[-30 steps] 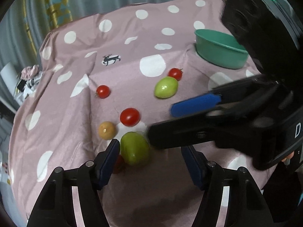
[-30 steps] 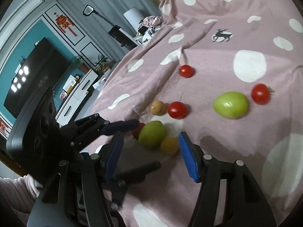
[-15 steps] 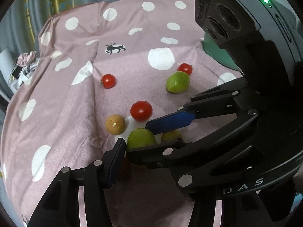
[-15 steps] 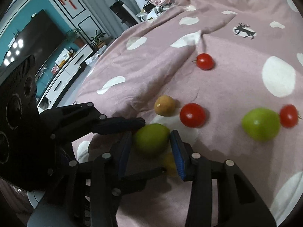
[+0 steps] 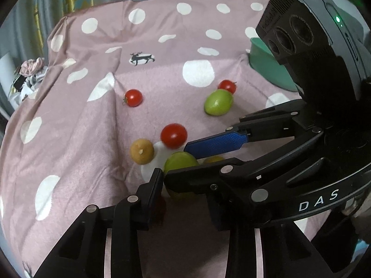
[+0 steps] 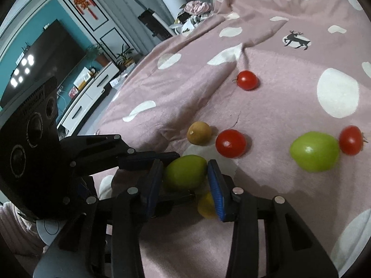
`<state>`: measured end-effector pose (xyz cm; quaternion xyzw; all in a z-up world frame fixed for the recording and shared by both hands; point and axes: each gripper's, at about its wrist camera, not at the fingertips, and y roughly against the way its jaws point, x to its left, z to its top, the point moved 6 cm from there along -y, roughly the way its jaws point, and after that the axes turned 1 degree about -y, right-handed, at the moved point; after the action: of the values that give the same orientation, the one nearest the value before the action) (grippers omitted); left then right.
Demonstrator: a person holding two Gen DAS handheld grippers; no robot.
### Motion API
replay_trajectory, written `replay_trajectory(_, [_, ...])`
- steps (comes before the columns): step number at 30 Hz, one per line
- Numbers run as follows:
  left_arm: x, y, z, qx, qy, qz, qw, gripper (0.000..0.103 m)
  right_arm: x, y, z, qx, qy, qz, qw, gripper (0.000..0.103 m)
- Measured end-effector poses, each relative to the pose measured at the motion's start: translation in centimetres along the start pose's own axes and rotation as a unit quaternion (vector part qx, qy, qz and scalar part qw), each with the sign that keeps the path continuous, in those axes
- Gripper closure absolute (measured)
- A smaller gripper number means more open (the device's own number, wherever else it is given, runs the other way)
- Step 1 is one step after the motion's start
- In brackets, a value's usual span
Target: Organize fruits
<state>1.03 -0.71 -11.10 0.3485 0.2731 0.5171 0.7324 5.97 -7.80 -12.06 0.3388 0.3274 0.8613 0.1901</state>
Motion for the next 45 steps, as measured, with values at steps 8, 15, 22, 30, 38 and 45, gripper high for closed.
replay_trajectory(8, [-2.3, 2.0, 2.6, -0.042, -0.042, 0.003, 0.9982, 0.068, 0.1, 4.4, 0.7, -0.059, 0.008, -0.018, 0.998, 0.063])
replay_trajectory(15, [-5.1, 2.0, 5.6, -0.059, -0.073, -0.01, 0.9955, 0.068, -2.0, 8.4, 1.1, -0.105, -0.006, -0.043, 0.994, 0.064])
replay_trajectory(22, [-9.0, 1.9, 10.0, -0.085, -0.115, -0.034, 0.9892, 0.068, -4.8, 13.5, 1.7, -0.166, -0.02, -0.088, 0.982, 0.066])
replay_trajectory(30, [-16.7, -0.6, 17.2, -0.11, -0.19, -0.099, 0.9704, 0.083, -10.5, 22.8, 1.1, -0.252, -0.06, -0.139, 0.956, 0.087])
replay_trajectory(38, [-23.7, -6.9, 22.7, -0.109, -0.224, -0.14, 0.9585, 0.083, -18.2, 29.2, -0.9, -0.321, -0.171, -0.15, 0.919, 0.088])
replay_trajectory(45, [-22.5, -6.5, 18.8, -0.064, -0.2, -0.165, 0.9637, 0.079, -19.2, 31.0, -5.2, -0.296, -0.206, -0.226, 0.905, 0.04])
